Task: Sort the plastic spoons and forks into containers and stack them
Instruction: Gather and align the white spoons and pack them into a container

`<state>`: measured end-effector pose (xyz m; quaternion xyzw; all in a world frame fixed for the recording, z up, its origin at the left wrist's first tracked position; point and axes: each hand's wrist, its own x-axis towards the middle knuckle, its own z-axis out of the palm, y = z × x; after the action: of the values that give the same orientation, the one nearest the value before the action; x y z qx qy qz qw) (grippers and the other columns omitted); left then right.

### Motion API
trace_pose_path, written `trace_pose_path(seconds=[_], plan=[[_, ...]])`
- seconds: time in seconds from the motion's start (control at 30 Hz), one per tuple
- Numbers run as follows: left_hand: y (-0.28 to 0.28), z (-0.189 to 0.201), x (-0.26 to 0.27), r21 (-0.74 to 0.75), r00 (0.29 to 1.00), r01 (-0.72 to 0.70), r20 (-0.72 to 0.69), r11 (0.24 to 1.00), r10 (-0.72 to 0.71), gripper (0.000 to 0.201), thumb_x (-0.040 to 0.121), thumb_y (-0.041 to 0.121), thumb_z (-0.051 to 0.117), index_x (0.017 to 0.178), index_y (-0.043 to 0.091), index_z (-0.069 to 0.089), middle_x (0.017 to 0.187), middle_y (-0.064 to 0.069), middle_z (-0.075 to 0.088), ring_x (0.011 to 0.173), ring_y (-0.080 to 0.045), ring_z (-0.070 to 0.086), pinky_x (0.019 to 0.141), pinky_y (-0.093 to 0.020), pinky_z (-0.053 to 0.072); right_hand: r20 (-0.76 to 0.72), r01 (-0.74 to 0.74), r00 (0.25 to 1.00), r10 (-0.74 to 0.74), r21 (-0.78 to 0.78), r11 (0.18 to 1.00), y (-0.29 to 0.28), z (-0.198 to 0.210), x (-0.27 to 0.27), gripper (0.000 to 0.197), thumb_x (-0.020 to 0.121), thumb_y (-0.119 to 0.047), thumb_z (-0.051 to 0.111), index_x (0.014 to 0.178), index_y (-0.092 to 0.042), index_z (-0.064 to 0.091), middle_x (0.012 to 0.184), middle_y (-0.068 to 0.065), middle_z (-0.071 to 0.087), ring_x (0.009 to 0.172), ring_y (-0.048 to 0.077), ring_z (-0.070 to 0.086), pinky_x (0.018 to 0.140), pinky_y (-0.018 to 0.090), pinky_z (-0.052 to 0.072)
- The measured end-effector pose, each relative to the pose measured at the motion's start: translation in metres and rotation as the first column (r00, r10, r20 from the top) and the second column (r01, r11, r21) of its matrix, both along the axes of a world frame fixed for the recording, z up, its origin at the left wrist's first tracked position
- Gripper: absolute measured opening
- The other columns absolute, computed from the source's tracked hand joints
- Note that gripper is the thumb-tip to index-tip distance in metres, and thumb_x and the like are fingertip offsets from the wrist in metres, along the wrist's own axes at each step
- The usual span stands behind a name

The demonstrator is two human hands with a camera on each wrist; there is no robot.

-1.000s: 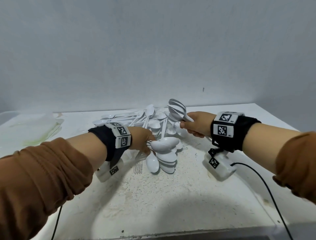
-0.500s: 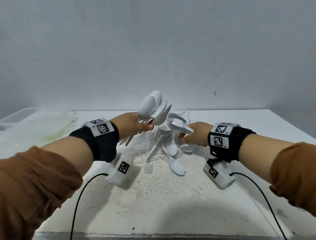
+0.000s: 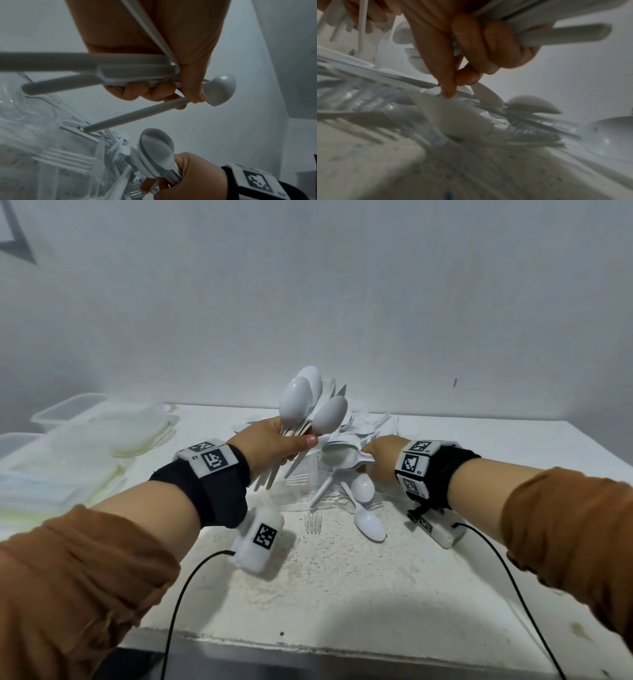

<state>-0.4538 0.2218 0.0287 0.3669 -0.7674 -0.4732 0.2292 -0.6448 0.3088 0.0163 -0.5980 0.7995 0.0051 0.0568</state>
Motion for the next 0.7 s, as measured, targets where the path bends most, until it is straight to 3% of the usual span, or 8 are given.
trace_pose_path(seconds=[0.07,0.13,0.23,0.3,0.4,0.5,0.6,0.7], plan=[[-0.001,-0.003,0.0,0.009,1.0,-0.004,-0.028,1.0,0.005,0.022,0.074,0.035,0.075,0.075,0.021,0.059,0.057,0.005,0.05,0.056,-0.011,0.045,0.063,-0.024,0.037,-0.002,-0.001,1.0,0.001,0.001,1.0,-0.001,0.0,0.001,0.024,0.092,-0.029,0.052,0.109,-0.015,0.061,0.109,0.005,0.063,0.089,0.021,0.055,0.068,0.023,0.036],[-0.002,-0.004,0.0,0.009,0.998,-0.017,-0.055,1.0,0.017,0.019,0.078,0.033,0.073,0.075,0.022,0.059,0.054,0.008,0.053,0.057,-0.011,0.046,0.063,-0.025,0.037,-0.006,-0.012,1.0,0.012,-0.002,1.0,0.001,0.003,0.003,0.027,0.093,-0.029,0.051,0.113,-0.013,0.059,0.113,0.006,0.062,0.094,0.023,0.055,0.071,0.023,0.036],[-0.003,-0.004,0.0,0.012,0.992,-0.045,-0.113,0.999,0.046,0.011,0.085,0.025,0.067,0.077,0.022,0.06,0.051,0.016,0.059,0.052,-0.002,0.052,0.06,-0.021,0.039,0.034,-0.006,0.999,0.007,-0.023,1.0,0.004,0.004,0.003,0.03,0.092,-0.033,0.05,0.114,-0.013,0.058,0.113,0.005,0.061,0.091,0.021,0.052,0.071,0.022,0.035],[-0.003,-0.003,0.0,0.016,0.987,-0.053,-0.15,0.998,0.055,0.007,0.087,0.024,0.064,0.083,0.019,0.062,0.061,0.016,0.064,0.051,0.005,0.054,0.06,-0.02,0.04,0.065,0.015,0.998,-0.013,-0.033,0.999,0.005,0.005,0.003,0.03,0.09,-0.03,0.054,0.115,-0.013,0.058,0.112,0.005,0.061,0.09,0.02,0.051,0.072,0.021,0.035],[-0.003,-0.001,0.0,0.028,0.976,-0.079,-0.201,0.997,0.083,0.012,0.088,0.026,0.063,0.094,0.016,0.061,0.075,0.012,0.067,0.053,0.006,0.057,0.062,-0.023,0.04,0.237,0.051,0.971,-0.036,-0.058,0.997,0.002,0.007,0.001,0.03,0.087,-0.024,0.063,0.115,-0.014,0.06,0.109,0.006,0.064,0.093,0.021,0.057,0.076,0.024,0.04],[-0.002,0.004,-0.001,0.074,0.952,-0.104,-0.281,0.992,0.12,0.012,0.089,0.026,0.062,0.098,0.019,0.058,0.068,0.015,0.067,0.053,0.005,0.058,0.061,-0.023,0.038,0.404,0.082,0.915,-0.024,-0.128,0.988,0.0,0.012,-0.001,0.03,0.085,-0.024,0.067,0.113,-0.018,0.061,0.106,0.002,0.067,0.09,0.017,0.058,0.078,0.022,0.043],[0.0,0.008,0.0,0.127,0.927,-0.122,-0.339,0.984,0.159,0.008,0.089,0.026,0.062,0.095,0.022,0.058,0.065,0.015,0.068,0.054,0.005,0.058,0.06,-0.022,0.037,0.484,0.137,0.875,-0.021,-0.205,0.969,0.0,0.022,-0.004,0.019,0.083,-0.025,0.068,0.101,-0.023,0.062,0.077,-0.006,0.062,0.064,0.008,0.052,0.054,0.01,0.041],[0.003,0.011,0.001,0.194,0.894,-0.118,-0.406,0.974,0.189,0.01,0.089,0.025,0.062,0.096,0.019,0.057,0.065,0.013,0.069,0.053,0.005,0.058,0.057,-0.023,0.033,0.673,0.274,0.74,-0.002,-0.299,0.914,0.002,0.031,-0.003,0.01,0.085,-0.017,0.066,0.08,-0.021,0.058,0.06,-0.006,0.051,0.048,0.005,0.043,0.043,0.015,0.033]])
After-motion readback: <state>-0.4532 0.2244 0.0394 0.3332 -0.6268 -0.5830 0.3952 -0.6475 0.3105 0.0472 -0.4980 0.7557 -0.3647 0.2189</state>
